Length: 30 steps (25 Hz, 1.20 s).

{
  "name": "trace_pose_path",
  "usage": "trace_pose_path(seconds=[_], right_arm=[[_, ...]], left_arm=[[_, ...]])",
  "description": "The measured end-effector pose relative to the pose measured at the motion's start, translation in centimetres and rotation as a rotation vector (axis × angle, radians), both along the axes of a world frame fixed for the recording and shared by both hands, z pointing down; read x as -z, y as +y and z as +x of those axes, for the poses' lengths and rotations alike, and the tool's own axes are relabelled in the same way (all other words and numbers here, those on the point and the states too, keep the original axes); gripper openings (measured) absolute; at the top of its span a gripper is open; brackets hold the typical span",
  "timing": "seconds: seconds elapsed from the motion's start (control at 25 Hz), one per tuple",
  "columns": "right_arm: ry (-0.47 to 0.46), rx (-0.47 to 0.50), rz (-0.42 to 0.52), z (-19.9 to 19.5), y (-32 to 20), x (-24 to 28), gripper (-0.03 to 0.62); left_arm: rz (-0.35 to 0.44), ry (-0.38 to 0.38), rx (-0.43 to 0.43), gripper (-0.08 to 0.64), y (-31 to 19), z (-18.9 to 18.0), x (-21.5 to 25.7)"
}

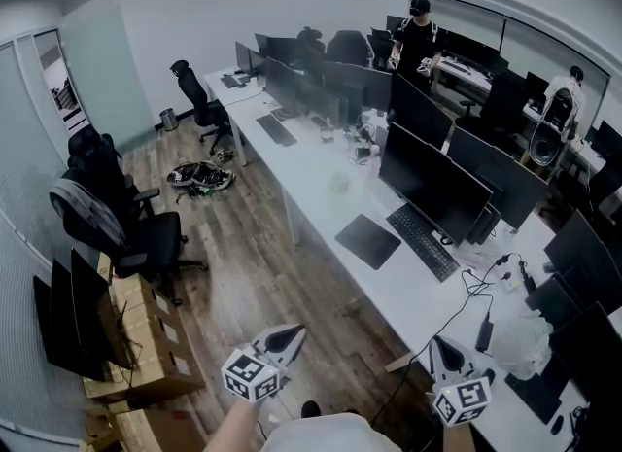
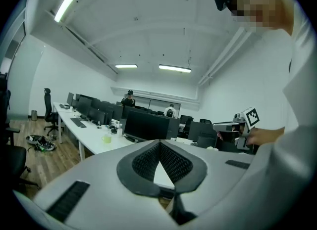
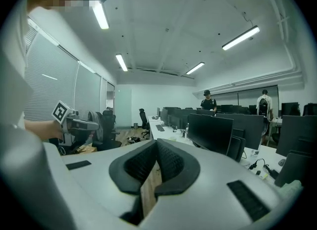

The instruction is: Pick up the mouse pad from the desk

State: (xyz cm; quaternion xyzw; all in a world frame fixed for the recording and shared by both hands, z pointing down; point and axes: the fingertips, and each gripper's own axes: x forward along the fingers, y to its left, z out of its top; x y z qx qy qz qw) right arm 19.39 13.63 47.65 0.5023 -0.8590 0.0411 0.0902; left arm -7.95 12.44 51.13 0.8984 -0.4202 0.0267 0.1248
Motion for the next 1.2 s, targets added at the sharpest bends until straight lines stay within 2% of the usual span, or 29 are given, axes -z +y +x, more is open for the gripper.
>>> trace_pose_path(seconds=[0.16,0.36,0.76,1.0,1.2], right_arm=[[-0.026,-0.012,-0.006,-0.1,-0.1,-0.2,0.011],[-0.051,-0.044,-0.001,0.2,-0.2,0.4,0.013],[-0.071,-0.059,-0.021,-1.4,0.2,0.2,0.151],[-0.065,-0.076,-0.031,-1.8,0.4,0.1,0.200],[-0.056,-0.090,-0.039,-2.5,0.8,0.0,0.214]], left_arm=[[-0.033,-0.001,-0.009,0.017,0.2,-0.1,-0.7],[-0.038,0.007,-0.004,0.017,0.4,-0.7,-0.6],[-0.026,0.028,-0.015,0.017,0.5,-2.0,-0.5],[-0.034,0.041,-0.034,0.017,0.5,-2.3,-1.1],[-0.041,0.052,-0.057,0.017,0.4,-2.6,-1.6]])
